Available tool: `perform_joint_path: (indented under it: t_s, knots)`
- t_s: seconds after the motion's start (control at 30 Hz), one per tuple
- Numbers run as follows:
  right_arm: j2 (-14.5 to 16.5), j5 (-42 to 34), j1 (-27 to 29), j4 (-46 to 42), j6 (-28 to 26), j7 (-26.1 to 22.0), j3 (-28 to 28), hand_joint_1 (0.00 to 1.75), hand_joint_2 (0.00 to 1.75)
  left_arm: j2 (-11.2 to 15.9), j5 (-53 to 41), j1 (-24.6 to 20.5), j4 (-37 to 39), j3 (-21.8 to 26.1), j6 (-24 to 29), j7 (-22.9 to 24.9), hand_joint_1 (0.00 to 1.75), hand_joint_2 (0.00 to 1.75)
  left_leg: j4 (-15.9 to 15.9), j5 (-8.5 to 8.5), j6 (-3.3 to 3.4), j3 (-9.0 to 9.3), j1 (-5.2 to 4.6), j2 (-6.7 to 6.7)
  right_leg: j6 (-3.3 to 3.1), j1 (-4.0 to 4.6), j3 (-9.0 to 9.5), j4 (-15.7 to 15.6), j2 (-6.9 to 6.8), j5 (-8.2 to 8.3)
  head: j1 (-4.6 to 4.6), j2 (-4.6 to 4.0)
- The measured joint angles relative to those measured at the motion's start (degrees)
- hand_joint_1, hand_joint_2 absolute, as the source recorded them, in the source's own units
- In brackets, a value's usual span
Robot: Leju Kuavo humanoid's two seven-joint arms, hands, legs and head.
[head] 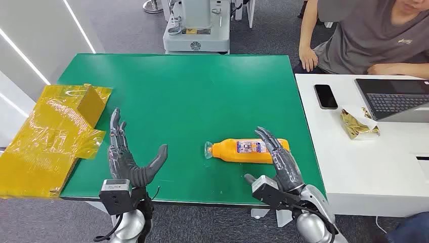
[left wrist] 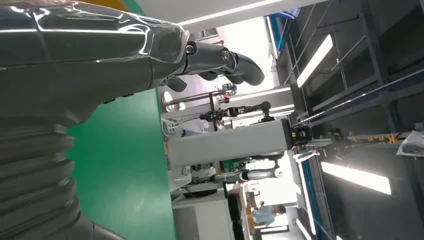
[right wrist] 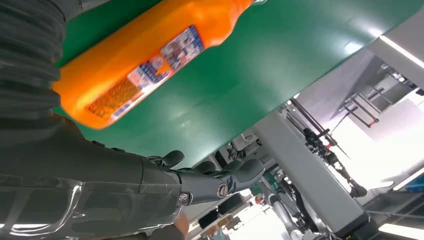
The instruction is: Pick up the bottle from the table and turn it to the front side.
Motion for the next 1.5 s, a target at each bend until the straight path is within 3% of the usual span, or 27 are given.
perform_joint_path:
  t_s: [0.33,0.5,0.63,0.8,0.97,1.17,1.33,1.5]
  knots:
    - [-8.38,-0.41,-10.03,3.57,9.76,0.77,0.27,0.0,1.75,0.51,0.87,-0.07,0.0,0.0,-0.76,-0.42,0.0,1.75,0.0,0.02,0.03,-0.05,-0.01,0.01,0.01,0.0,-0.02,0.03,0.01,0.02,-0.01,0.0]
    - [-13.94,-1.56,-23.13,10.56,20.07,-1.2,5.32,0.0,1.75,1.04,2.1,-0.55,0.0,0.01,-1.17,-0.81,0.0,1.75,0.02,0.12,0.17,-0.08,-0.02,0.0,0.11,-0.01,-0.03,0.03,0.01,0.09,-0.01,0.0]
    - [-16.15,-4.24,-36.03,18.53,25.92,-3.29,12.24,0.0,1.75,1.43,2.67,-0.68,0.0,0.0,-1.05,-1.05,0.0,1.75,0.04,0.16,0.18,-0.09,-0.02,0.0,0.12,-0.01,-0.03,0.03,0.0,0.13,-0.01,0.0]
    - [-16.58,-7.85,-49.41,27.33,31.09,-3.31,22.38,0.0,1.75,1.64,2.42,-0.67,0.0,0.01,-1.84,-1.09,0.0,1.75,0.05,0.17,0.19,-0.09,-0.01,-0.1,0.13,-0.01,-0.03,0.04,-0.07,0.13,-0.02,0.0]
    - [-16.07,-9.85,-57.28,33.68,33.66,-3.26,31.06,0.0,1.75,1.64,1.56,-0.43,-0.01,0.02,-2.62,-1.09,0.0,1.75,0.04,0.16,0.19,-0.14,-0.01,-0.12,0.13,0.0,-0.03,0.03,-0.09,0.12,-0.01,0.0]
    - [-15.5,-10.71,-59.01,35.8,33.59,-3.55,33.87,0.0,1.75,1.63,1.26,-0.28,-0.04,0.02,-2.81,-1.09,0.0,1.75,0.04,0.16,0.19,-0.15,-0.01,-0.13,0.14,0.0,-0.03,0.03,-0.1,0.12,0.0,0.0]
    - [-13.26,-12.75,-60.17,42.45,31.63,-6.03,42.63,0.0,1.75,1.58,1.03,0.76,-0.86,0.11,-3.23,-1.09,0.0,1.75,0.05,0.17,0.2,-0.15,-0.01,-0.24,0.15,0.0,-0.03,0.01,-0.21,0.11,-0.02,0.0]
    - [-12.53,-15.05,-58.52,45.29,29.83,-7.25,45.53,0.0,1.75,1.57,1.1,1.05,-0.94,0.17,-3.24,-1.09,0.0,1.75,0.05,0.16,0.2,-0.14,0.0,-0.24,0.15,0.01,-0.02,0.0,-0.21,0.11,-0.01,0.0]
